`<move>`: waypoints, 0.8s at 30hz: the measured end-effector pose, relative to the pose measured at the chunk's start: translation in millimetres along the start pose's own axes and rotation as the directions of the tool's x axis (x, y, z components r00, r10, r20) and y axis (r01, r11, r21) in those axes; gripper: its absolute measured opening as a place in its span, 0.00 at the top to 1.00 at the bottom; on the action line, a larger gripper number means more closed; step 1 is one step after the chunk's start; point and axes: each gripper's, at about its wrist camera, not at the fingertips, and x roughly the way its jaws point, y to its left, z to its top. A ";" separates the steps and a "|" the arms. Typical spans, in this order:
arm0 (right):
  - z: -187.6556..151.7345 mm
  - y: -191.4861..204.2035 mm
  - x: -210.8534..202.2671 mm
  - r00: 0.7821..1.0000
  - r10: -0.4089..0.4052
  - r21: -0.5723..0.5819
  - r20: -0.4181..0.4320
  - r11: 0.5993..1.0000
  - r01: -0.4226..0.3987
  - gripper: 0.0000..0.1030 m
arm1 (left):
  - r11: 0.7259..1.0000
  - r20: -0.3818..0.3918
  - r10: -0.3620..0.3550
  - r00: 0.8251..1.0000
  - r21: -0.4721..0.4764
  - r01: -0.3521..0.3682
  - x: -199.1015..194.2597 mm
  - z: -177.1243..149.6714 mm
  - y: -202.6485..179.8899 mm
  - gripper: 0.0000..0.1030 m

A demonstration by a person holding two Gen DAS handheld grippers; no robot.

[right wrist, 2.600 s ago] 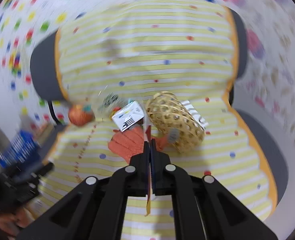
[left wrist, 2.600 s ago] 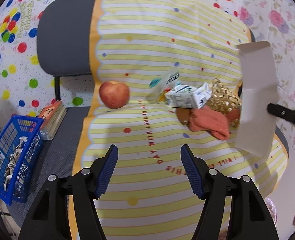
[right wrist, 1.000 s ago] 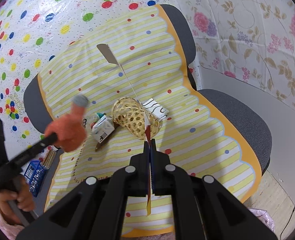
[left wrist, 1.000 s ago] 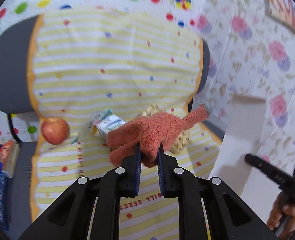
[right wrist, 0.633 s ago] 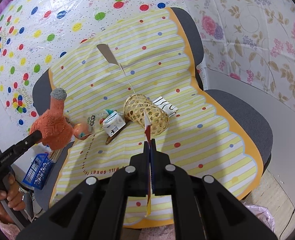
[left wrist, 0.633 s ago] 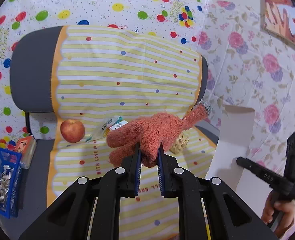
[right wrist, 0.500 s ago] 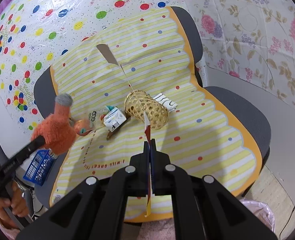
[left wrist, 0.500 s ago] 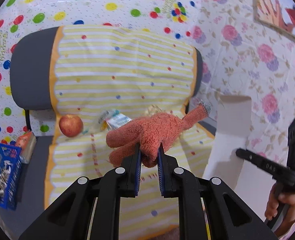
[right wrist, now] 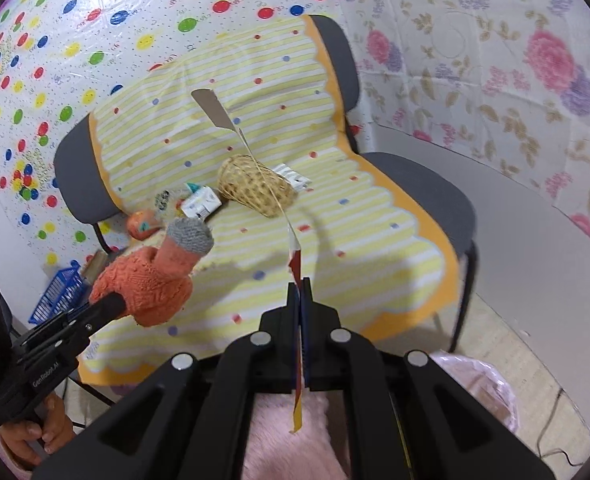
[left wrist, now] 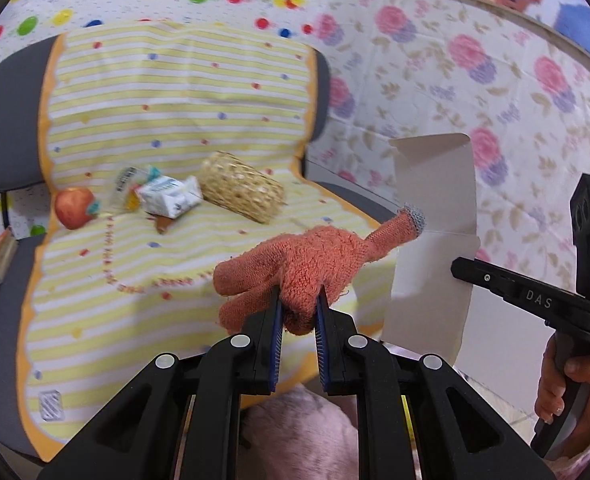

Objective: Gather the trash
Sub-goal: 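Carry the glove and cardboard over the pink bin and open both tools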

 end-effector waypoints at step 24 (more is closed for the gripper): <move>-89.7 -111.4 -74.7 0.951 -0.307 0.188 -0.043 0.932 0.310 0.98 | 0.949 -0.155 -0.196 0.968 0.218 0.227 63.3 -54.5 -133.7 0.85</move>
